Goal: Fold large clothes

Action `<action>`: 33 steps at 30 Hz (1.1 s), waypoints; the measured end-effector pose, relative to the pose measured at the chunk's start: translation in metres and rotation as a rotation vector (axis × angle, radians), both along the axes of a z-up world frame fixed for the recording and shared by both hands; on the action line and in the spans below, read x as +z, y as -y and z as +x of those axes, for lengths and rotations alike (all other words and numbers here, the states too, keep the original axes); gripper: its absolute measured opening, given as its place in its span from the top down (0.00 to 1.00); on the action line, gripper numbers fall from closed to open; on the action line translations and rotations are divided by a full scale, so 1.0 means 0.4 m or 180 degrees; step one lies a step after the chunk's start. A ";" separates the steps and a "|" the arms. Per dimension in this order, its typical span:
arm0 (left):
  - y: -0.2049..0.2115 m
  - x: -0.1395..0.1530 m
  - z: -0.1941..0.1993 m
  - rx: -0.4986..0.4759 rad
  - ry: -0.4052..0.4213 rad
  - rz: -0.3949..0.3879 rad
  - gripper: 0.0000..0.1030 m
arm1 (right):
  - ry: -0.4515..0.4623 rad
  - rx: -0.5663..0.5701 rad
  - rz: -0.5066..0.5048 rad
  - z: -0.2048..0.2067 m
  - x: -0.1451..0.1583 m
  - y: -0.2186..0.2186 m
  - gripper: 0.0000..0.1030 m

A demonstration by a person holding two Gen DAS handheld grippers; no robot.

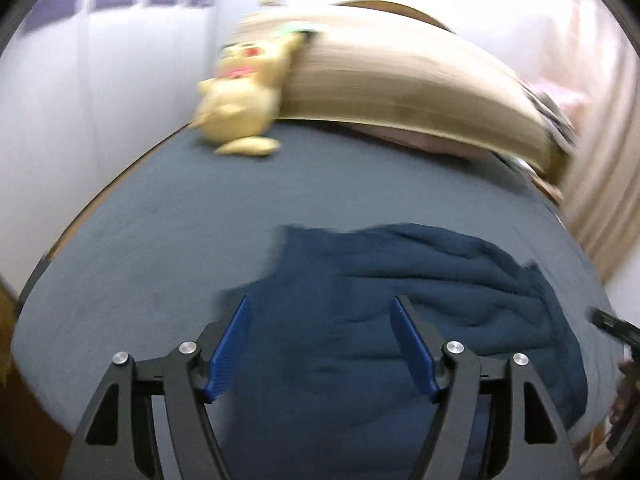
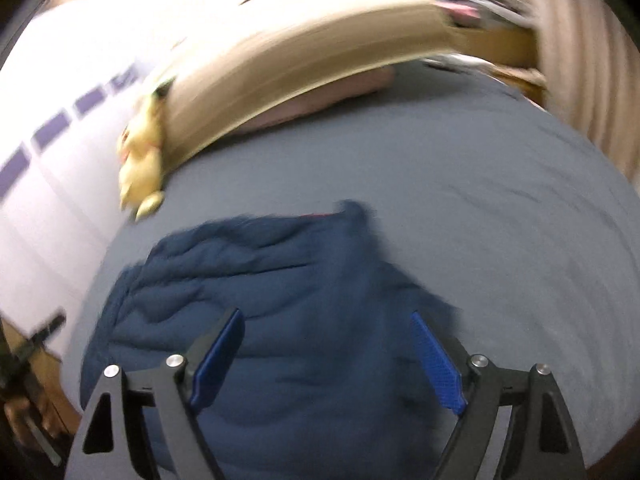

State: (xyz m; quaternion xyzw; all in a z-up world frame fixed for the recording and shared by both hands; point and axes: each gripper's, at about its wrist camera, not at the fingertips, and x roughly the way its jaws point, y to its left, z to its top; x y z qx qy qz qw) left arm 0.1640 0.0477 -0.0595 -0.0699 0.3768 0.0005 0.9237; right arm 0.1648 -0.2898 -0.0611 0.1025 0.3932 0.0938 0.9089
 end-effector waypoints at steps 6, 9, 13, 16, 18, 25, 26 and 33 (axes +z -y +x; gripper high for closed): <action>0.209 -0.065 0.149 -0.0280 -0.0165 0.0528 0.30 | -0.0039 0.0042 -0.0645 0.149 -0.054 -0.227 0.16; 0.228 -0.097 0.216 -0.0225 -0.0336 0.0527 0.30 | -0.0109 0.0034 -0.0595 0.203 -0.071 -0.241 0.16; 0.227 -0.165 0.299 -0.0135 -0.0583 0.0615 0.30 | -0.0215 0.0043 -0.0687 0.274 -0.104 -0.267 0.16; 0.211 -0.212 0.330 -0.0059 -0.0776 0.0534 0.27 | -0.0313 0.0019 -0.0731 0.318 -0.143 -0.284 0.14; 0.220 -0.231 0.348 -0.0051 -0.0800 0.0600 0.24 | -0.0410 0.0008 -0.0770 0.341 -0.170 -0.288 0.10; 0.223 -0.257 0.357 -0.0020 -0.0834 0.0632 0.20 | -0.0467 -0.0014 -0.0837 0.375 -0.204 -0.294 0.04; 0.224 -0.252 0.350 -0.0023 -0.0816 0.0628 0.20 | -0.0461 -0.0012 -0.0824 0.375 -0.200 -0.291 0.04; 0.167 -0.177 0.296 0.0106 -0.0730 0.0437 0.20 | -0.0085 -0.0097 -0.0526 0.239 -0.063 -0.241 0.03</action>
